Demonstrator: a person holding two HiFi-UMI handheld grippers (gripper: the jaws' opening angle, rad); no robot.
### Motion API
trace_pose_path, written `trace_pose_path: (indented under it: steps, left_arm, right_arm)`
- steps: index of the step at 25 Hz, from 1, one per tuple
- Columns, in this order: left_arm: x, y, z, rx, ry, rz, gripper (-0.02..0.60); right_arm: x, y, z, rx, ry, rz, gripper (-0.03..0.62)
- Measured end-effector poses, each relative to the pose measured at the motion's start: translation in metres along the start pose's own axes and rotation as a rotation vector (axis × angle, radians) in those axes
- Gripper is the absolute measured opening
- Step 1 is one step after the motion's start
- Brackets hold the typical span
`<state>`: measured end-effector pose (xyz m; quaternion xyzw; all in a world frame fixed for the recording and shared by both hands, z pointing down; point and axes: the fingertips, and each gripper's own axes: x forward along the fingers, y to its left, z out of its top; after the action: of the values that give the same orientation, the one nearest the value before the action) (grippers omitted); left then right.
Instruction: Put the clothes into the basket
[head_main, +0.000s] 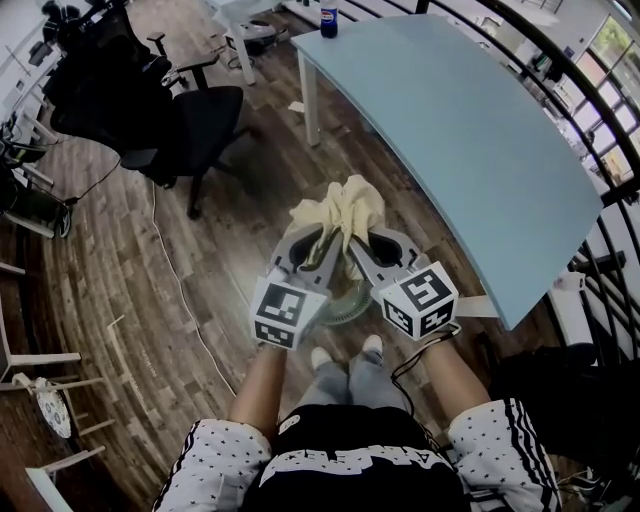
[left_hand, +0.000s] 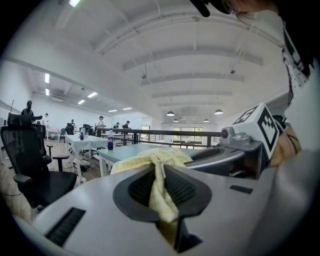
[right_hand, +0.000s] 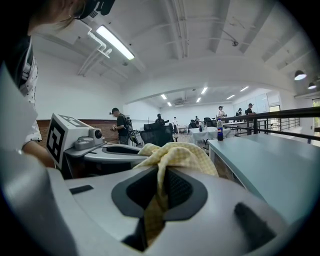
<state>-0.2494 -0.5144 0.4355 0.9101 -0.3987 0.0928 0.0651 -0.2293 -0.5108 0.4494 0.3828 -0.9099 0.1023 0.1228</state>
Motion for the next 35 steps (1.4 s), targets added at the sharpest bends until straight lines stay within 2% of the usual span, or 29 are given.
trace_pose_path:
  steps: [19, 27, 32, 35]
  left_arm:
    - [0.031, 0.002, -0.072, -0.019, 0.145, -0.002, 0.051]
    - [0.037, -0.004, -0.087, -0.011, 0.204, -0.006, 0.051]
    - [0.039, -0.003, -0.095, -0.019, 0.233, -0.01, 0.051]
    - [0.04, -0.006, -0.107, 0.004, 0.305, -0.024, 0.099]
  right_arm:
    - [0.021, -0.02, -0.073, 0.032, 0.152, 0.037, 0.047]
    - [0.02, -0.026, -0.089, 0.025, 0.216, 0.03, 0.048]
    - [0.022, -0.027, -0.096, -0.013, 0.26, 0.028, 0.048]
    - [0.022, -0.028, -0.106, -0.071, 0.332, 0.034, 0.049]
